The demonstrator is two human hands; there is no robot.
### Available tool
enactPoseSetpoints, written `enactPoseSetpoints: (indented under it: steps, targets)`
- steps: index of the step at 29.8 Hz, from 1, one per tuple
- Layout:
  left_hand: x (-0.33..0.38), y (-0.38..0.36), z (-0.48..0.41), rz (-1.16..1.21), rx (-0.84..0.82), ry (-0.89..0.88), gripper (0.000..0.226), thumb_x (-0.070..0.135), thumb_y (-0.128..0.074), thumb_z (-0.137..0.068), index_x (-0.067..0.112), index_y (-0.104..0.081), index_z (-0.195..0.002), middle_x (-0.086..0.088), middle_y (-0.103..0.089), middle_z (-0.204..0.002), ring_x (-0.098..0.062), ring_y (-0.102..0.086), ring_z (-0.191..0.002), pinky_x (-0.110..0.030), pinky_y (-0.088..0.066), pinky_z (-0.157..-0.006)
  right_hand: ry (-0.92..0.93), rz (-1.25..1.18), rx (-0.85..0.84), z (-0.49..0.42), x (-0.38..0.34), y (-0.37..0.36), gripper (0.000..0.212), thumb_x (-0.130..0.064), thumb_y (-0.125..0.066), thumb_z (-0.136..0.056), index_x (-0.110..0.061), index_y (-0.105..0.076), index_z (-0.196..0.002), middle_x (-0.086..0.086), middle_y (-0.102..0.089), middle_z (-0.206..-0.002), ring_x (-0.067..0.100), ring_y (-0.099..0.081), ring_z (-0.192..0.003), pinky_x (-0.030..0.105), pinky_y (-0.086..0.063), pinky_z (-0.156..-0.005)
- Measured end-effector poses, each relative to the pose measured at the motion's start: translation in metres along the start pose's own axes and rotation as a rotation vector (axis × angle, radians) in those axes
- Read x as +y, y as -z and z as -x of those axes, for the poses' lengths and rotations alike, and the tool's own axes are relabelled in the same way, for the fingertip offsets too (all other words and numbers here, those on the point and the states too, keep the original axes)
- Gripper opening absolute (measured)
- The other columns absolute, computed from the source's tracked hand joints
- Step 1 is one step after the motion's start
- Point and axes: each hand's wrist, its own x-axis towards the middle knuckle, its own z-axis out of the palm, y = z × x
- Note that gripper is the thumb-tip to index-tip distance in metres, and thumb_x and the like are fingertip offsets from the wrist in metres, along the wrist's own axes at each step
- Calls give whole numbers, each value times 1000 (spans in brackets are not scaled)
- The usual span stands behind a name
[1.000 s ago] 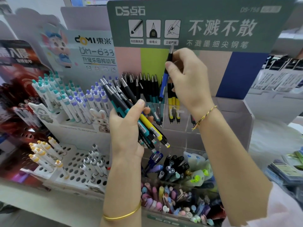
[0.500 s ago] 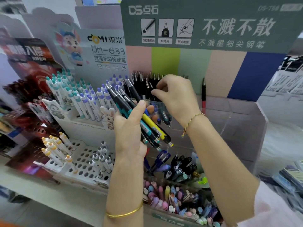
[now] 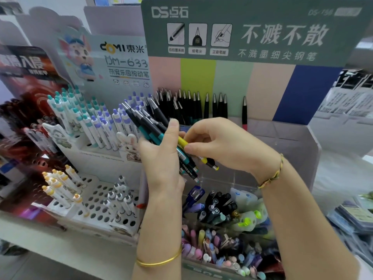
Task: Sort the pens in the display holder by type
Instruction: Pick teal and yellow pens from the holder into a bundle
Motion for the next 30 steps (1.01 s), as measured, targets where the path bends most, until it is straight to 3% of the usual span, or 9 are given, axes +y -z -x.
enactPoseSetpoints:
  steps: [3, 6, 8, 11, 15, 18, 21, 26, 30]
  targets:
    - [-1, -4, 2, 2, -31, -8, 34, 23, -71, -83, 3, -54, -107, -11, -63, -90, -29, -66, -82, -54, -55, -83, -35, 23, 112, 5, 4, 11, 8, -13, -59, -88, -10, -66, -89, -6, -59, -67, 10, -54, -56, 30, -49, -55]
    - [-4, -4, 0, 35, -60, 28, 18, 13, -68, -86, 9, -53, -97, -8, -62, -79, -21, -63, -67, -40, -56, -65, -97, -122, 385, 7, 15, 29, 8, -11, -57, -86, -14, -63, -83, -4, -57, -66, 12, -53, -58, 31, -48, -56]
    - [-3, -3, 1, 30, -98, 61, 12, 5, -62, -89, 8, -51, -95, -7, -61, -71, -19, -60, -58, -31, -52, -54, -114, -252, 608, 4, 23, 36, 6, -12, -59, -85, -18, -61, -84, -4, -64, -70, 10, -60, -64, 27, -51, -62]
    - [-1, -4, 8, 66, -194, 100, 13, -1, -57, -89, 4, -52, -100, -5, -63, -72, -16, -62, -58, -28, -53, -53, -106, -124, 814, -8, 29, 33, 9, -14, -64, -83, -16, -56, -87, -10, -60, -74, 2, -55, -66, 8, -42, -59]
    - [-1, -5, 15, 96, -358, 137, 20, -5, -52, -90, 1, -51, -108, -7, -63, -86, -15, -66, -67, -28, -54, -57, -237, 245, 706, -22, 35, 24, 16, -23, -64, -84, -10, -54, -84, 3, -57, -80, 22, -52, -76, 28, -37, -62]
    - [-3, -1, 15, 128, -433, 202, 27, -6, -53, -88, 0, -51, -114, -6, -64, -85, -15, -67, -71, -28, -54, -58, -375, 546, 563, -24, 37, 17, 26, -31, -61, -87, -12, -50, -72, 7, -50, -77, 28, -45, -73, 30, -31, -61]
    - [-3, 1, 16, 163, -478, 256, 40, -1, -58, -78, -3, -51, -117, -12, -61, -89, -18, -67, -72, -28, -55, -59, -471, 662, 510, -27, 39, 12, 33, -18, -64, -86, -16, -44, -61, 2, -39, -63, 27, -45, -71, 30, -30, -61]
    - [-5, 1, 18, 88, -462, 251, 31, -6, -51, -89, -6, -50, -120, -11, -65, -87, -18, -70, -74, -28, -56, -60, -343, 590, 590, -24, 37, 16, 29, -35, -58, -91, -10, -65, -77, 7, -57, -74, 30, -54, -77, 30, -35, -61]
    - [-6, -3, 18, 24, -451, 201, 23, -5, -52, -89, 4, -55, -111, -6, -71, -81, -17, -71, -73, -29, -56, -59, -65, -20, 595, -7, 16, 20, 39, -36, -58, -91, -2, -70, -77, 5, -67, -68, 15, -60, -60, 28, -49, -56]
